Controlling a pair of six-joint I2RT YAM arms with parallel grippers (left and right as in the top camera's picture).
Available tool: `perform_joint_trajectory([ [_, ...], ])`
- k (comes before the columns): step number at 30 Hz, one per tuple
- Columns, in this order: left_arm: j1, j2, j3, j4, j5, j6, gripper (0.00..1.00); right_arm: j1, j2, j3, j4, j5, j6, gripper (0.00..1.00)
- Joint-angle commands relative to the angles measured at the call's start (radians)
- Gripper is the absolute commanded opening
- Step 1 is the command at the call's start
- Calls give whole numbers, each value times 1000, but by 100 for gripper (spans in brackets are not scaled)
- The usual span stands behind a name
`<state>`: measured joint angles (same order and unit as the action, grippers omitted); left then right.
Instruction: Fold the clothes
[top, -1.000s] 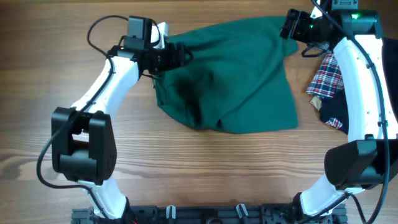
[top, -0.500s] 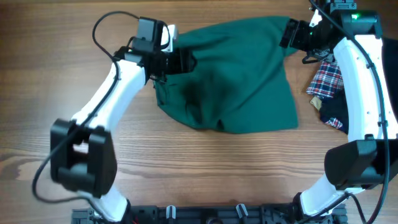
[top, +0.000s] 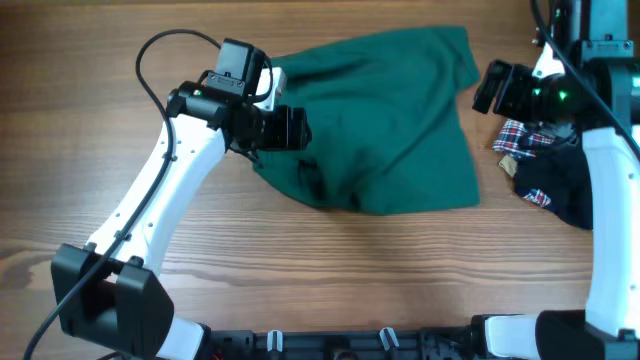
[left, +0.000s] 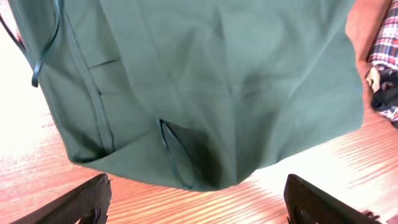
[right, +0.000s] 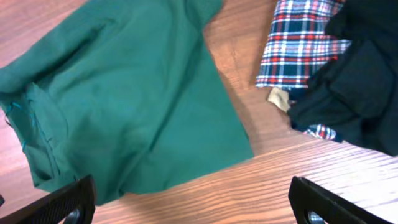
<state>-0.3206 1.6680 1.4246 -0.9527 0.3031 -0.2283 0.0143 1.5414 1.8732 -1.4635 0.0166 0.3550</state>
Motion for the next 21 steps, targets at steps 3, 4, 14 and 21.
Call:
perform_joint_trajectory([
  [3,-3,23,-2,-116,-18,109,89,2,-47,-2,-63,66,13,100],
  [4,-3,29,-6,-124,-18,118,89,2,-47,-2,-67,66,12,100],
  [14,-3,218,-106,80,-27,278,85,2,-47,-2,-56,66,3,100],
  [21,-1,342,-106,138,-71,308,83,2,-47,-2,-60,66,3,100],
])
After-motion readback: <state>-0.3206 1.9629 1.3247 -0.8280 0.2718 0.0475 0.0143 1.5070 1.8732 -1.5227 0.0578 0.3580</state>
